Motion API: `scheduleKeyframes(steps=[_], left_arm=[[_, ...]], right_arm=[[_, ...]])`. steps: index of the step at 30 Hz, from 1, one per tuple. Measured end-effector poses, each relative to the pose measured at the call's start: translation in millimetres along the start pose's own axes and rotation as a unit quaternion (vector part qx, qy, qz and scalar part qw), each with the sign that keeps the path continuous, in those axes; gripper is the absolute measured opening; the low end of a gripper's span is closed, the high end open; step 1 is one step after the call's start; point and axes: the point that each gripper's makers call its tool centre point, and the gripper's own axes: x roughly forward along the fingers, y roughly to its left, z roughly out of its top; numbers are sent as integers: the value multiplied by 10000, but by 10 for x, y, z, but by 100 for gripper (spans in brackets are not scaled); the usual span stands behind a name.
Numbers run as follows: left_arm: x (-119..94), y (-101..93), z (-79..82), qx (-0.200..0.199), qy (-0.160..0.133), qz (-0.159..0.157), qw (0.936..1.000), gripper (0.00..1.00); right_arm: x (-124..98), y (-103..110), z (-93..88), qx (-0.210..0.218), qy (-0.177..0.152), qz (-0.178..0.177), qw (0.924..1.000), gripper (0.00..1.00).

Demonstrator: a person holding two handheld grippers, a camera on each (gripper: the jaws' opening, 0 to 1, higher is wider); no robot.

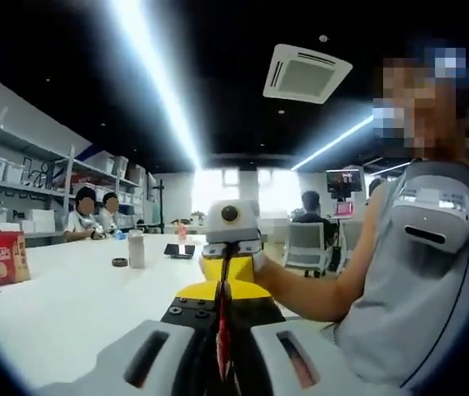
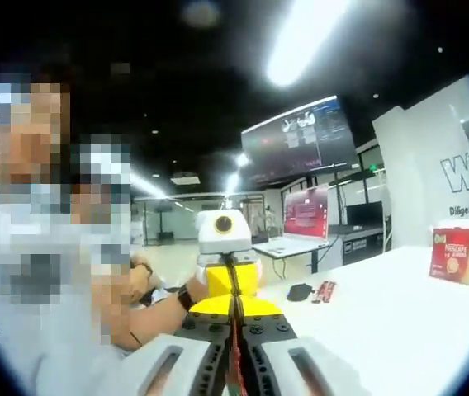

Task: Tear open the coffee pouch, take out the coffee, and pour the coffee from the pouch into the cup

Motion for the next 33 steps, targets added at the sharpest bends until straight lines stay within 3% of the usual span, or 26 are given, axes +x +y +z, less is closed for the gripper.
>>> scheduleKeyframes(steps=[6, 14, 27, 33], left_arm=[[-25, -7, -39, 74, 97, -72, 9999, 13], [-17, 20, -26, 84, 27, -68, 9999, 6], [-21, 1, -47, 270, 80, -45, 9996, 5], [-21, -69, -8, 536, 139, -44, 9985, 3]], right_arm=[[-21, -1, 21, -1, -57, 61, 10000, 2], [-23, -4, 14, -13, 7, 59, 10000, 2], [3, 32, 22, -78, 81, 68, 9999, 2], [6, 79, 56, -48, 101, 122, 9999, 2]])
